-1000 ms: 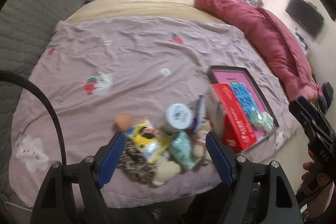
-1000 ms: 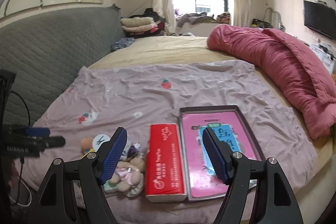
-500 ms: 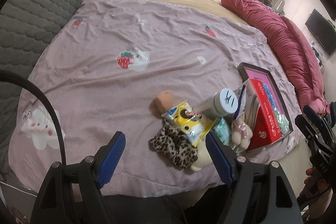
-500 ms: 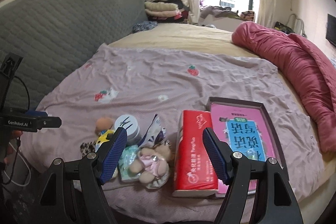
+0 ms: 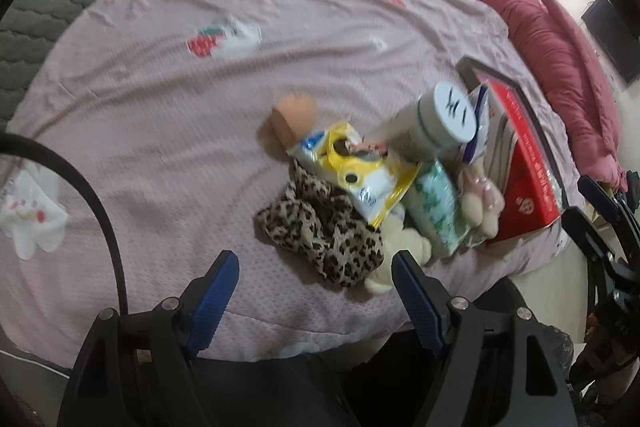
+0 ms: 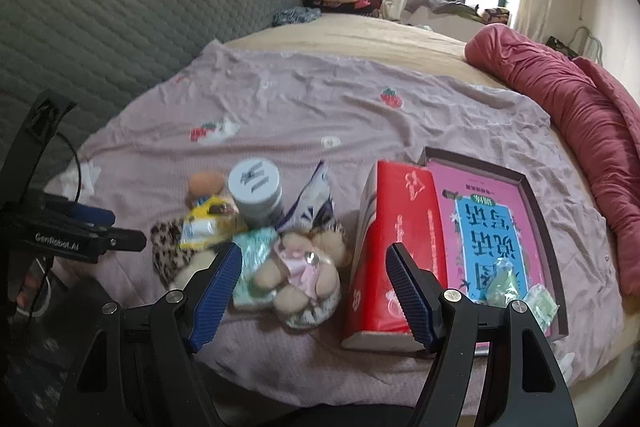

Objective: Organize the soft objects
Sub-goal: 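Move both grippers back toward the pile of soft items, then grasp the leopard scrunchie with the left gripper while the right grasps the plush toy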

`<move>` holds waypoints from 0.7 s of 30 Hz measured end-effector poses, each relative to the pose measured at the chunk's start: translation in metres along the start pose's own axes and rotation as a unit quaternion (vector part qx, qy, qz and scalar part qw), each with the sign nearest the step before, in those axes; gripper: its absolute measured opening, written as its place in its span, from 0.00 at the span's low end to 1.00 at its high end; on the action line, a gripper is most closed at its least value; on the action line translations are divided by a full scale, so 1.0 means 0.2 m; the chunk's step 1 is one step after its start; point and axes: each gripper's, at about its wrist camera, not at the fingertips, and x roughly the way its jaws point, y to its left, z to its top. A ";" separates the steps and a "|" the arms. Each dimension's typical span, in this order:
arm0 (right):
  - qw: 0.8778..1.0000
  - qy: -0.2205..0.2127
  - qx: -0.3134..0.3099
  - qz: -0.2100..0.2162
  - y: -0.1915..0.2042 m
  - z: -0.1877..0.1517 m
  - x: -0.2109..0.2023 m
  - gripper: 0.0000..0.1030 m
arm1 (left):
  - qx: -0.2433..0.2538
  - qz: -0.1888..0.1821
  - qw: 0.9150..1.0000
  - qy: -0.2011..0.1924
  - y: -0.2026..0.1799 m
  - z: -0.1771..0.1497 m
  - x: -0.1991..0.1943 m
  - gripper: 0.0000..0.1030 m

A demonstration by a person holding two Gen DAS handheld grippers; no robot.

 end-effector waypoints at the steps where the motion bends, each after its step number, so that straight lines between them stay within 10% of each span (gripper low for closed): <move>1: 1.000 0.006 -0.006 0.001 0.01 -0.02 0.02 0.73 | 0.000 0.003 1.000 0.006 0.00 0.00 0.03 0.76; 21: 0.996 0.070 -0.053 -0.022 0.15 -0.07 0.42 0.73 | -0.017 0.026 0.999 0.038 0.06 0.03 0.28 0.76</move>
